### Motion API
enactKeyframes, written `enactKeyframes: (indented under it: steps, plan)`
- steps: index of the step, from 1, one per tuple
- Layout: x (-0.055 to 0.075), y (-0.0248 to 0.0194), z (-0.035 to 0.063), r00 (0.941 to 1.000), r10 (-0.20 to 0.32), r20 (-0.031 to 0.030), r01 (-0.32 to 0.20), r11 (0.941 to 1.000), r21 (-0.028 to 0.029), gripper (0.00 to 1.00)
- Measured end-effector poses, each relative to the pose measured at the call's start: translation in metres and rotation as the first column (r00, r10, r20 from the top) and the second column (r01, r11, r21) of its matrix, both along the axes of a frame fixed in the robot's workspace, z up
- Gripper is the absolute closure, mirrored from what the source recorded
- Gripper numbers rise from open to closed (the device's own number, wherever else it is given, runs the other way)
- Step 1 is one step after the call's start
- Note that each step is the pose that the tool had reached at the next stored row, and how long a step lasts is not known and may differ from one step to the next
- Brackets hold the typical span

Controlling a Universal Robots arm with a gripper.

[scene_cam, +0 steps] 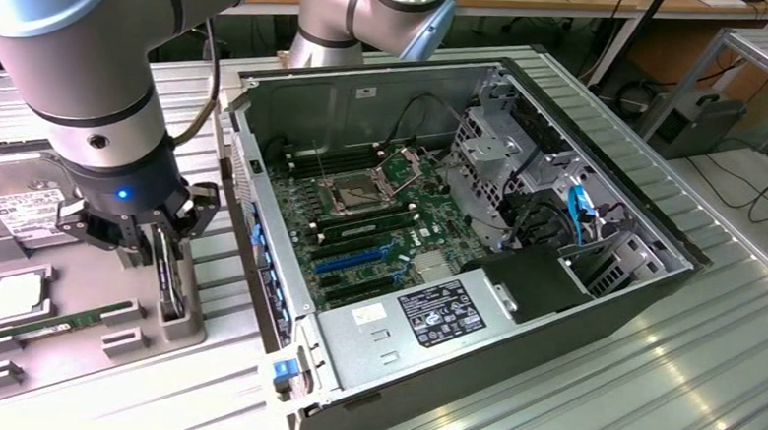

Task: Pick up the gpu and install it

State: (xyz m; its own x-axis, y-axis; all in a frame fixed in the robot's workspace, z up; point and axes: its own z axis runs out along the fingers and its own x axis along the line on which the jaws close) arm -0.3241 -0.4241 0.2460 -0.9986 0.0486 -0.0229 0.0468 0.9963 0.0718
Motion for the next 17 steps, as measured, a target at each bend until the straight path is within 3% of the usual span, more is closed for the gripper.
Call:
enactKeyframes:
  steps: [4, 10, 11, 14, 17]
  plan:
    - [-0.0001, 0.0038, -0.0018, 0.9999, -0.011, -0.0019, 0.011, 0.9999, -0.0021, 0.64]
    - [-0.0001, 0.0039, -0.0027, 0.9996, -0.027, -0.0050, 0.027, 0.9996, -0.0030, 0.65]
    - [-0.0001, 0.0040, -0.0027, 0.9996, -0.028, -0.0049, 0.028, 0.9996, -0.0030, 0.72]
    - [-0.0001, 0.0040, -0.0029, 0.9996, -0.027, -0.0047, 0.027, 0.9996, -0.0032, 0.73]
    - [-0.0001, 0.0040, -0.0030, 1.0000, -0.002, -0.0047, 0.002, 1.0000, -0.0034, 0.73]
